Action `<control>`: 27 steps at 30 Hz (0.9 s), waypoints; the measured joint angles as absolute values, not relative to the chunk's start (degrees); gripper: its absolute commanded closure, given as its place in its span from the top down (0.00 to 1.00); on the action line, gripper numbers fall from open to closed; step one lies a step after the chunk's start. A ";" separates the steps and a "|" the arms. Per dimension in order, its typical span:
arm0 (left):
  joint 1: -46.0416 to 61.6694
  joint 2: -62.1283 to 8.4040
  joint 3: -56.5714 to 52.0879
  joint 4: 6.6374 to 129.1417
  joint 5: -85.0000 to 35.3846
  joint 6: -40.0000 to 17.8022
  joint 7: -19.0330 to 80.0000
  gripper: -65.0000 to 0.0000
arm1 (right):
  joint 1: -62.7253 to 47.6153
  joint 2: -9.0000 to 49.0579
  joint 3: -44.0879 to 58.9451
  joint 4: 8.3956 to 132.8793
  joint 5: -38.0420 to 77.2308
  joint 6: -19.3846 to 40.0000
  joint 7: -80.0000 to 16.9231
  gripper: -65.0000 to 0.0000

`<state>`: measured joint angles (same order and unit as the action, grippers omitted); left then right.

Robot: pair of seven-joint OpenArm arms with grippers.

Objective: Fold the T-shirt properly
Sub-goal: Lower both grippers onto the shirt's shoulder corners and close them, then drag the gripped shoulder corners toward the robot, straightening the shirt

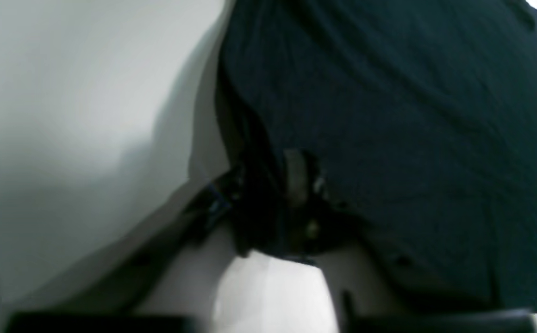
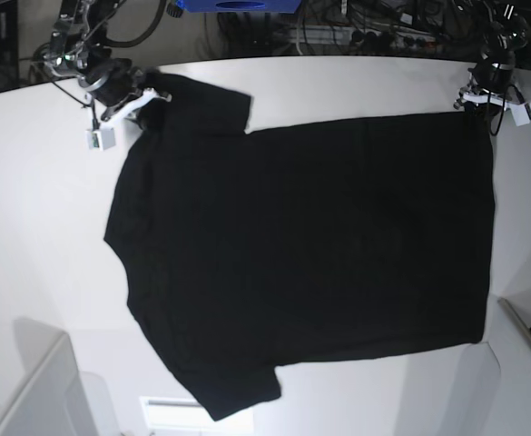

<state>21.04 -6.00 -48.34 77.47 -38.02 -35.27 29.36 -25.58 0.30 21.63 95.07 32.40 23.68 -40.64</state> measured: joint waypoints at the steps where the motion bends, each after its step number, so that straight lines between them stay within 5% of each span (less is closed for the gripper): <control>1: 21.26 -6.15 -47.03 77.62 -38.02 -35.35 29.39 0.00 | -25.56 0.32 21.63 95.07 32.42 23.68 -40.69 0.00; 27: 32.80 -5.43 -42.68 88.95 -36.49 -35.14 31.64 0.00 | -30.39 0.47 28.29 100.53 29.61 23.14 -43.03 0.00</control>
